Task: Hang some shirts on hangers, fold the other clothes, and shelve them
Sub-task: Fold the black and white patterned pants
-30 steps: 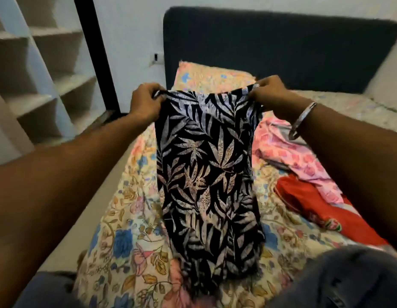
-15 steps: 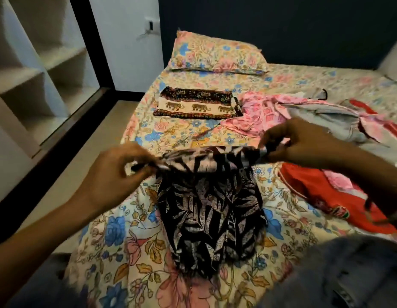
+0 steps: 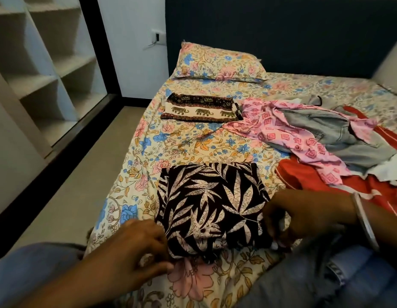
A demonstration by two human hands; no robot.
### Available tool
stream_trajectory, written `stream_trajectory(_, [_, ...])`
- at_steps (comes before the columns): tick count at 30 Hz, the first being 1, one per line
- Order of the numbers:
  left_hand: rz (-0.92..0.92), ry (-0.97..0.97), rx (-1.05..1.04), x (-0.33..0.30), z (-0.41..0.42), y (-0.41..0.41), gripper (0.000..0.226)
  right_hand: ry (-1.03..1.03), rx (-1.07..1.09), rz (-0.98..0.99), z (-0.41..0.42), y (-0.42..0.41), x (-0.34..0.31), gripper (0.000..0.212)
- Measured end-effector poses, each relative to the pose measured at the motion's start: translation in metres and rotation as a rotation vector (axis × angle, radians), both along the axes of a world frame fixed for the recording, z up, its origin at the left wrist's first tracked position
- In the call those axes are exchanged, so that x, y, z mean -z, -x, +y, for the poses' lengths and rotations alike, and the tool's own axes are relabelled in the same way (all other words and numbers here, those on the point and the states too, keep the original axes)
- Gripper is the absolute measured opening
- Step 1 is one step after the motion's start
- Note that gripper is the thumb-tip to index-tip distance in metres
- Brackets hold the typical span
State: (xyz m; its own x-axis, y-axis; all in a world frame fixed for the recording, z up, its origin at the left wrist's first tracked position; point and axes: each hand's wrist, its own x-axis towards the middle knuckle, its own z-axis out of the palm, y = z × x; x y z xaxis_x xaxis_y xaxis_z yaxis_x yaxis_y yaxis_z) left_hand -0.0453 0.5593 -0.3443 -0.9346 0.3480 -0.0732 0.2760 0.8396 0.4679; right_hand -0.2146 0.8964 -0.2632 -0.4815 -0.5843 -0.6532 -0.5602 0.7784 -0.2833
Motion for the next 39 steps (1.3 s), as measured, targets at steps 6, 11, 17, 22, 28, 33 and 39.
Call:
stream_trajectory(6, [-0.136,-0.027,-0.513,-0.007,0.012,0.046,0.106,0.349,0.774,-0.027,-0.004,0.033,0.018,0.046])
stream_trajectory(11, [-0.371,-0.672,-0.697,-0.01,0.044,0.073,0.106,0.397,1.016,-0.24,-0.025,0.035,0.025,0.073])
stream_trajectory(17, [-0.495,-0.858,-0.899,0.009,0.031,0.093,0.072,0.491,1.042,-0.296,-0.044,0.04,0.049,0.081])
stream_trajectory(22, [-0.089,-0.334,-0.713,0.022,0.036,0.081,0.092,0.58,1.027,-0.333,-0.043,0.028,0.042,0.049])
stream_trajectory(28, [0.418,-0.322,-0.498,0.031,0.022,0.074,0.071,0.658,0.996,-0.307,-0.049,0.027,0.041,0.071])
stream_trajectory(33, [0.226,-0.603,-0.542,0.02,0.032,0.089,0.102,0.872,0.96,-0.294,-0.051,0.031,0.003,0.053])
stream_trajectory(39, [-0.374,-1.249,-0.565,-0.034,0.047,0.125,0.091,1.074,0.831,-0.345,-0.062,0.036,-0.07,0.02])
